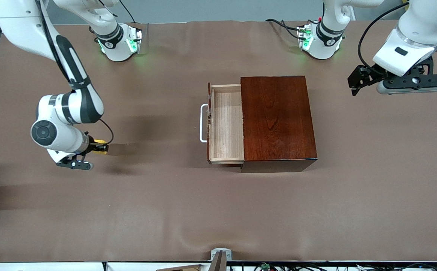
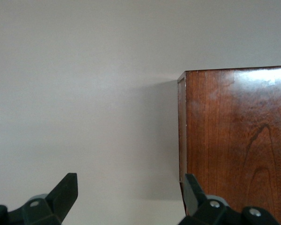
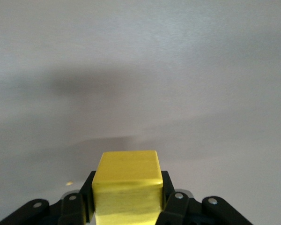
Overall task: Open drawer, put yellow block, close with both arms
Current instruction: 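Grasp the yellow cube with the right gripper and lift it, then carry the yellow cube with the right gripper over the open drawer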
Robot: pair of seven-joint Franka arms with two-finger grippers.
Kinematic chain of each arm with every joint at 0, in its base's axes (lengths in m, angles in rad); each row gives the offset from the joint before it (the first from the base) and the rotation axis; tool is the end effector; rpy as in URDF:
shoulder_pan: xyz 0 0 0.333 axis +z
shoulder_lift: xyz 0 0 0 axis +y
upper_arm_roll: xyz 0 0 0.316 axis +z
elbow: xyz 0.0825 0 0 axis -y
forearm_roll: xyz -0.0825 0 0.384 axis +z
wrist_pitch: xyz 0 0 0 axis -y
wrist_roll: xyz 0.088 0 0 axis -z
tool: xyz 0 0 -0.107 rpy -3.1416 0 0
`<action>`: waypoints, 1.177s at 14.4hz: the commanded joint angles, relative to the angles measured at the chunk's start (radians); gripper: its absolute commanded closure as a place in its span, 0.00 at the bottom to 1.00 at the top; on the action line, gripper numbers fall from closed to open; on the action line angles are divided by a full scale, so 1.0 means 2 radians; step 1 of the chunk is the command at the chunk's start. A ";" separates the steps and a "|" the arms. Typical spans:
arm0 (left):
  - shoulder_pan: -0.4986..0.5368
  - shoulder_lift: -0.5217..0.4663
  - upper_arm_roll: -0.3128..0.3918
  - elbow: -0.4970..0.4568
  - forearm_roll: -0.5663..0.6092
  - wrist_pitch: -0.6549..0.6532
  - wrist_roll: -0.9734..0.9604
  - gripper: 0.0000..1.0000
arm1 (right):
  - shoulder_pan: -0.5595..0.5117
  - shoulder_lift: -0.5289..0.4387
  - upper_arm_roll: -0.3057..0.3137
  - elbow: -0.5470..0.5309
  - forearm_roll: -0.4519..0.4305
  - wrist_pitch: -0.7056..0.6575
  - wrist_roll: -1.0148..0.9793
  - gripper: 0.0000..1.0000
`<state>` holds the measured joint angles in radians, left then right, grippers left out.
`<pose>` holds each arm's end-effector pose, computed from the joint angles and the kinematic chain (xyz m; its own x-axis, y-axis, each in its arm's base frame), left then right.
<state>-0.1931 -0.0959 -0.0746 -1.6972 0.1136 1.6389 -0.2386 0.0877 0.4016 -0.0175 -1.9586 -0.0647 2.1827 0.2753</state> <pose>0.5139 -0.1311 0.6232 0.9972 -0.0379 0.0642 -0.0308 -0.9936 -0.1083 0.5949 0.0397 0.2563 0.9734 -0.1674 -0.1567 -0.1532 -0.9833 0.0987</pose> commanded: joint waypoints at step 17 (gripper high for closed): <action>0.101 0.013 -0.097 0.011 -0.010 0.000 0.008 0.00 | 0.078 -0.045 0.002 0.080 0.099 -0.111 0.163 1.00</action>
<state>-0.0054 -0.0789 -0.2578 -1.6963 0.1136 1.6397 -0.2385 0.2231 0.3399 -0.0067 -1.7973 0.1160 1.9760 0.5578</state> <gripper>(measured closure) 0.000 0.441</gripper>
